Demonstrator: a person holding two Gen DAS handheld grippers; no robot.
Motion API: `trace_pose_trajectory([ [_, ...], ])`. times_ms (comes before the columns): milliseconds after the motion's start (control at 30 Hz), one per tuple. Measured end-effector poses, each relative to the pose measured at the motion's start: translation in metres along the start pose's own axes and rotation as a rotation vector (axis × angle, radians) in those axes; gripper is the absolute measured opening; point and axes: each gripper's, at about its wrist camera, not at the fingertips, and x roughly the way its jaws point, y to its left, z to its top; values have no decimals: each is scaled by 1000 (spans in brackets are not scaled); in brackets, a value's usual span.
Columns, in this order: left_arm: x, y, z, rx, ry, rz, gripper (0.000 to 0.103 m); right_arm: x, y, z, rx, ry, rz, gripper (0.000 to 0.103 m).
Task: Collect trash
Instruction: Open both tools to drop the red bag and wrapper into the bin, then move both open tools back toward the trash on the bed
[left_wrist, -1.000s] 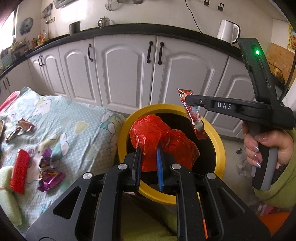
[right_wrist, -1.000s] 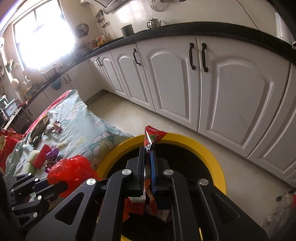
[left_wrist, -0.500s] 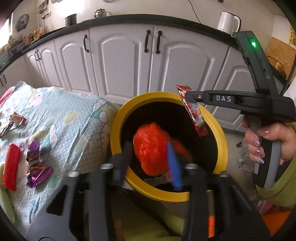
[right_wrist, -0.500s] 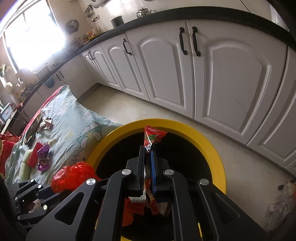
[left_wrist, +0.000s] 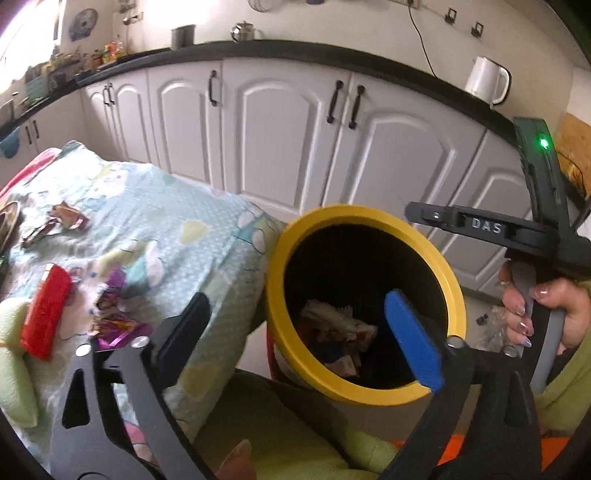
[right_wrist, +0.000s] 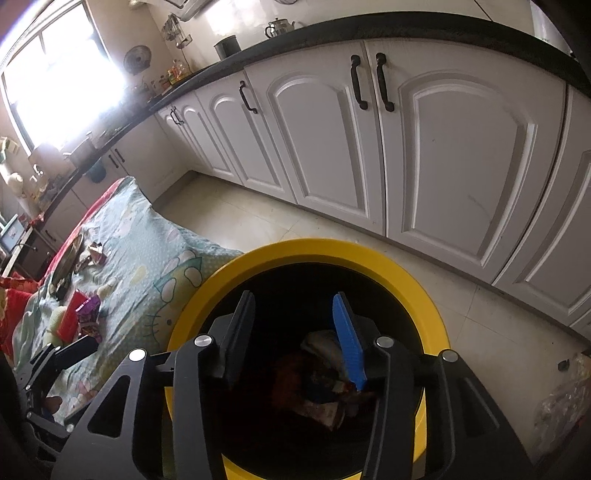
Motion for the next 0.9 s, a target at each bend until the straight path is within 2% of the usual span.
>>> trace_pose_trajectory([
  [300,-34,25,10,-45,-100,70,92,-25,24,10,-46,-67,47,50],
  [633,-62,58,12,-111,-167,136,92,-43,64,12,-118,-105,97,60],
  [900,-85,83,11,-161,-219,184,92,-47,92,10,-170,-111,114,61],
])
